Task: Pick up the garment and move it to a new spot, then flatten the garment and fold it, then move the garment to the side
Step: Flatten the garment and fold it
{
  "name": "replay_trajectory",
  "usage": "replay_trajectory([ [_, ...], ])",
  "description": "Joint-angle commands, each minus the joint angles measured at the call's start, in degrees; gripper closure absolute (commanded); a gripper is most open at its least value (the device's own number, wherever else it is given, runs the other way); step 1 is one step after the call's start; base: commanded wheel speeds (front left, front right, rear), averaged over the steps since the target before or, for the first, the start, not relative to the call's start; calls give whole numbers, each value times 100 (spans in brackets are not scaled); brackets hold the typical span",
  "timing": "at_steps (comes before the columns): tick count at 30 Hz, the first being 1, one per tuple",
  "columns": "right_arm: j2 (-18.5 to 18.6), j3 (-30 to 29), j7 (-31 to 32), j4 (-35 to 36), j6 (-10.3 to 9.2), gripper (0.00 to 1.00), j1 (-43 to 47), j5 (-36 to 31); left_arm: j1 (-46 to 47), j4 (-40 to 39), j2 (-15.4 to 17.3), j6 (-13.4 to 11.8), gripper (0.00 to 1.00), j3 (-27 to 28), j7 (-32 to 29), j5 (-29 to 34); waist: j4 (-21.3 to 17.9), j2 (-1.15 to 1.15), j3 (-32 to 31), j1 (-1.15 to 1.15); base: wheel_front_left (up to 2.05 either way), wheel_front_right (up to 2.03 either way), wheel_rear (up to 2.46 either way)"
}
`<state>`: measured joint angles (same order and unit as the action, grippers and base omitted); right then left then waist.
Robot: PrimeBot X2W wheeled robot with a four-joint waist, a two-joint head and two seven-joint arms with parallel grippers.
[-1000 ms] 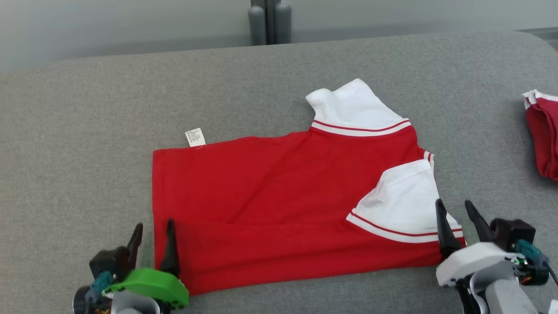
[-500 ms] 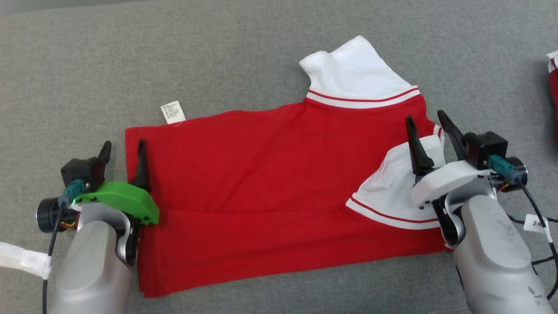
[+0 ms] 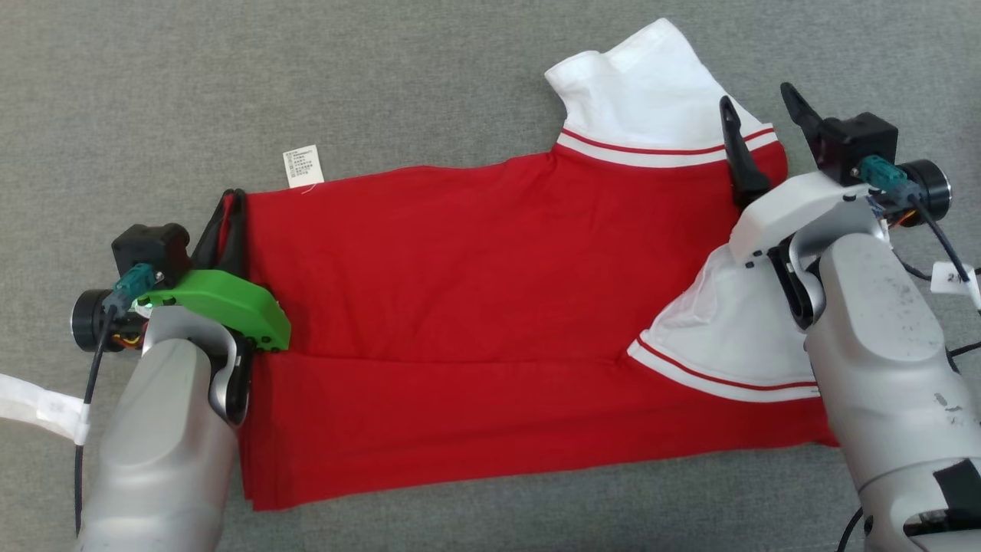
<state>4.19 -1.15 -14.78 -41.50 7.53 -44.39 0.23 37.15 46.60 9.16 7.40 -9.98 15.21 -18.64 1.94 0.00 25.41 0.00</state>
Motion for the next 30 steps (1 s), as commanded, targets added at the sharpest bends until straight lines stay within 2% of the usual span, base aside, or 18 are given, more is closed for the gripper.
replay_trajectory([
  [1, 72, -6, 70, -133, -9, 0, -163, -107, 6, -62, -5, 12, 100, -25, -17, -71, 150, 0, 40, 0, 0, 0, 0],
  [10, 341, -172, 527, -1070, -9, 0, -1207, -304, 7, -617, -169, 13, 100, -300, -13, -137, 640, 0, 219, 0, 0, 0, 0],
  [18, 344, -111, 927, -1879, -9, 0, -1829, -335, 7, -824, -257, 13, 100, -495, -12, -284, 885, 0, 344, 0, 0, 0, 0],
  [21, 398, -82, 1021, -2139, -9, 100, -1923, -378, -16, -838, -266, 12, 100, -523, -12, -325, 910, 0, 345, 0, 0, 0, 0],
  [25, 626, -281, 444, -2000, -9, 100, -2104, -536, -29, -1028, -237, 12, 100, -417, -12, -307, 890, 0, 309, 0, 0, 0, 0],
  [30, 539, -838, -16, -1437, -9, 100, -2145, -876, -141, -1373, -187, 12, 100, -235, -12, -188, 802, 0, 184, 0, 0, 0, 0],
])
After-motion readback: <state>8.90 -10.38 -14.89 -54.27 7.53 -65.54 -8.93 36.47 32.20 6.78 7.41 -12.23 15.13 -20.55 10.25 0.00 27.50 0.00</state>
